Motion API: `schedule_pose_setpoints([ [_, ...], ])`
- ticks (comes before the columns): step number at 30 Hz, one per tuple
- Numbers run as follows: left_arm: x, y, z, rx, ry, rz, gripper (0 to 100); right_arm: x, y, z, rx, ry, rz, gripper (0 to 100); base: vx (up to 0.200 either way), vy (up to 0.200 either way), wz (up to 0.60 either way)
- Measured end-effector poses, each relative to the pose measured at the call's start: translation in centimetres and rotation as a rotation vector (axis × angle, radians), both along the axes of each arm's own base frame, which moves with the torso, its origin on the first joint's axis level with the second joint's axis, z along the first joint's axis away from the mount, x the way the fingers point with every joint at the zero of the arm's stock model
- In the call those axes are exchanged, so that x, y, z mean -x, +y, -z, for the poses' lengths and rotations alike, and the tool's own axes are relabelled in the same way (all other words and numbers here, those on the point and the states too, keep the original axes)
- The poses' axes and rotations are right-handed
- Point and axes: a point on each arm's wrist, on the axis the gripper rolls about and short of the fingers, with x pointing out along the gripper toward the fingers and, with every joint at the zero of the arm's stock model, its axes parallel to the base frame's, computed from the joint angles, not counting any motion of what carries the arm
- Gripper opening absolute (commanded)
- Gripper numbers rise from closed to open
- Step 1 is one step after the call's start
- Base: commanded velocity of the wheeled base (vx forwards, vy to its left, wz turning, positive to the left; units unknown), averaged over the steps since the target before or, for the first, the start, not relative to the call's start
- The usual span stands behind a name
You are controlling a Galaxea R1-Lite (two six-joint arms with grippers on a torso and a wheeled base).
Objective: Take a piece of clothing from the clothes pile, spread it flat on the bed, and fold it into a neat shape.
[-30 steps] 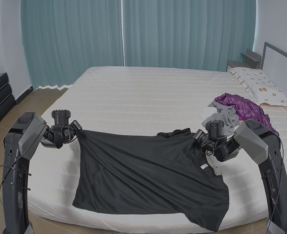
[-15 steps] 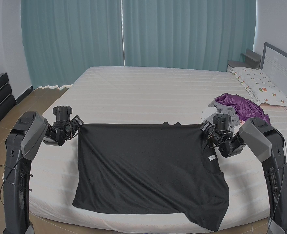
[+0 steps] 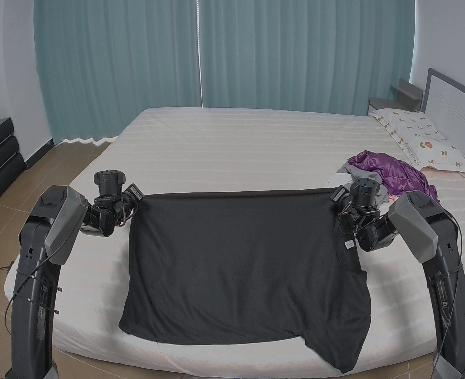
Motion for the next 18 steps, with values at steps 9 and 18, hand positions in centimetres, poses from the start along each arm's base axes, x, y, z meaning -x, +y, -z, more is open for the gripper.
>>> schedule_pose_setpoints([
  [9,-0.4,-0.8,1.4,0.000,-0.010,0.013,0,0.0,0.1,2.2,0.021,0.036,-0.008,0,0.000,0.000,0.00],
  [18,-0.5,-1.5,2.6,0.000,0.007,0.026,0,0.2,0.4,3.9,0.028,0.078,-0.015,0,0.000,0.000,0.00],
])
